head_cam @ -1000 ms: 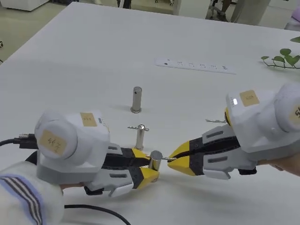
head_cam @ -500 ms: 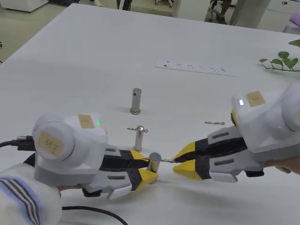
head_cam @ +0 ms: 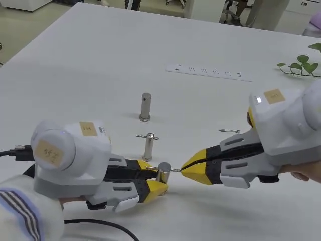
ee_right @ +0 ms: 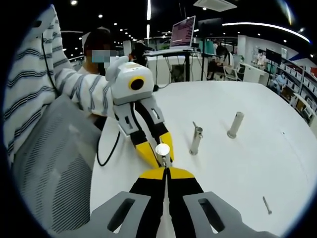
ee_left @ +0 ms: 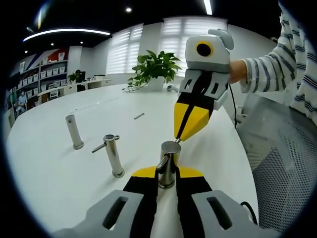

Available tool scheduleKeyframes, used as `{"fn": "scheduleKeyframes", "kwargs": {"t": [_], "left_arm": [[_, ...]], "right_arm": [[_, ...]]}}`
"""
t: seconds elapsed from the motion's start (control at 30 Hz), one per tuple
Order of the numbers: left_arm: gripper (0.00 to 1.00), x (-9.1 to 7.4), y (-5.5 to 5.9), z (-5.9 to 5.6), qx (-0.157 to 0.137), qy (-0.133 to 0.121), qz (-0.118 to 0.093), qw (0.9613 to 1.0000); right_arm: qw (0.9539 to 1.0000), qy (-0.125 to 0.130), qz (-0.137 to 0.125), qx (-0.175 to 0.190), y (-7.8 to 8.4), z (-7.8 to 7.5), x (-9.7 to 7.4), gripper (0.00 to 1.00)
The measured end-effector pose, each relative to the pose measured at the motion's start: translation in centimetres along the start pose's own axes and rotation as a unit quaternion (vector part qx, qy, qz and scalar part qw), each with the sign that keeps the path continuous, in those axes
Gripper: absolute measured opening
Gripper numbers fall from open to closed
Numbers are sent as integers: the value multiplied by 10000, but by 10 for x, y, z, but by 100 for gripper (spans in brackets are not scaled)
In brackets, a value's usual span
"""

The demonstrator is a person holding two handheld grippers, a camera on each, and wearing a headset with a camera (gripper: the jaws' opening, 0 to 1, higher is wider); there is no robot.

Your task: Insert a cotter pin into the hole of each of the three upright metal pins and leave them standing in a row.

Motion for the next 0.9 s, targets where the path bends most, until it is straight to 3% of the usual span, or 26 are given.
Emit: {"fn": "scheduleKeyframes", "kwargs": {"t": [0.47,0.67,0.9], "left_arm": [[12,0,0,0,-197,27,-90,9998],[13,-5,1,0,-246,49,-116,9996],[33,-18,5,-1,-265,41,-109,9996]], "right_arm": [[9999,26,18,-108,-2,-1,5,3],[9998,113,-4,-157,-3,-5,6,11],[9998,44,-104,-157,-7,-5,11,19]]}}
Point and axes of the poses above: the centre of the closed fingertips' face, and the gripper's own axes: x roughly forward along the fingers, z roughly to its left, y roughly out of its underside, the point moved 2 cm from there along -x, roughly backward along the fingers, and after that the axes turned 9 degrees about -y, right-handed, at the moved point
